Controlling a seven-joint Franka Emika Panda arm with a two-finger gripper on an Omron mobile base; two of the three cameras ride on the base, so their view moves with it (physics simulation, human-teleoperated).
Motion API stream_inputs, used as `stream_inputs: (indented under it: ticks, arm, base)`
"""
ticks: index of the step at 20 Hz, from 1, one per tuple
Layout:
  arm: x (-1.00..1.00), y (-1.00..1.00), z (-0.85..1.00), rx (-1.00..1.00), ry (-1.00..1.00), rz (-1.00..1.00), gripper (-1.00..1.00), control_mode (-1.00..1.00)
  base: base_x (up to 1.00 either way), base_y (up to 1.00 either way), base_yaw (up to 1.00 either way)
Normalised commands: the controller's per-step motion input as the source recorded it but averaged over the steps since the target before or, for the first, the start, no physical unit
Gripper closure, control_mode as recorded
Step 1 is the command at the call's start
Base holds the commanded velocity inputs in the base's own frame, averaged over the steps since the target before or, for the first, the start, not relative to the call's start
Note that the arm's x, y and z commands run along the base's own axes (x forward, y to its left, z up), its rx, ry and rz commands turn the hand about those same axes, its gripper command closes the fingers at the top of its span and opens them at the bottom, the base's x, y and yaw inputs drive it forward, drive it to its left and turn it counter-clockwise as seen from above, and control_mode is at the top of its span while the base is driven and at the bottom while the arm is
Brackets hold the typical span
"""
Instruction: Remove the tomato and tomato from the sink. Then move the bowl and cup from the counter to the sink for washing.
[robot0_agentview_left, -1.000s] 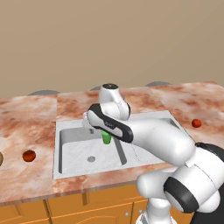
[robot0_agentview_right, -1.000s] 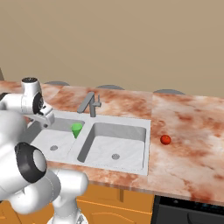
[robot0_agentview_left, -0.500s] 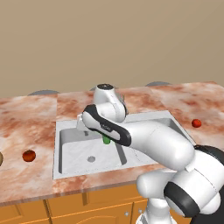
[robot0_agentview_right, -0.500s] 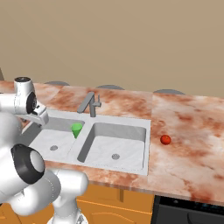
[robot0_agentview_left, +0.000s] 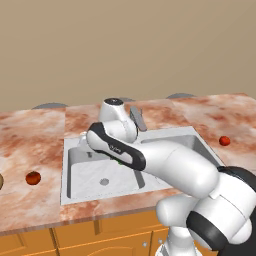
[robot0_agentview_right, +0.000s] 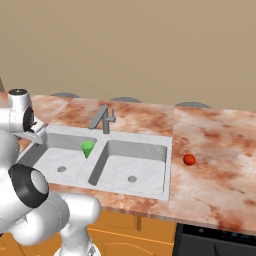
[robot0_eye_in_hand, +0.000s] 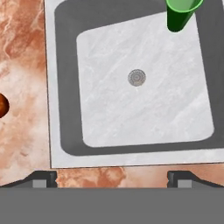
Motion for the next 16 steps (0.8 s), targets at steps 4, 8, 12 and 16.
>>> stream_inputs:
  ticks: [4, 8, 12, 16]
  arm:
    - [-0.09, 0.24, 0.0, 0.09, 0.0, 0.05, -1.0, -1.0]
    - [-0.14, 0.24, 0.0, 0.01, 0.0, 0.05, -1.0, -1.0]
    - [-0.21, 0.21, 0.0, 0.0, -0.02, 0.04, -1.0, -1.0]
    - [-0.23, 0.22, 0.0, 0.0, -0.05, 0.02, -1.0, -1.0]
  base:
    - [0.0, 0.0, 0.0]
    - [0.0, 0.0, 0.0]
    - [0.0, 0.0, 0.0]
    - [0.0, 0.0, 0.0]
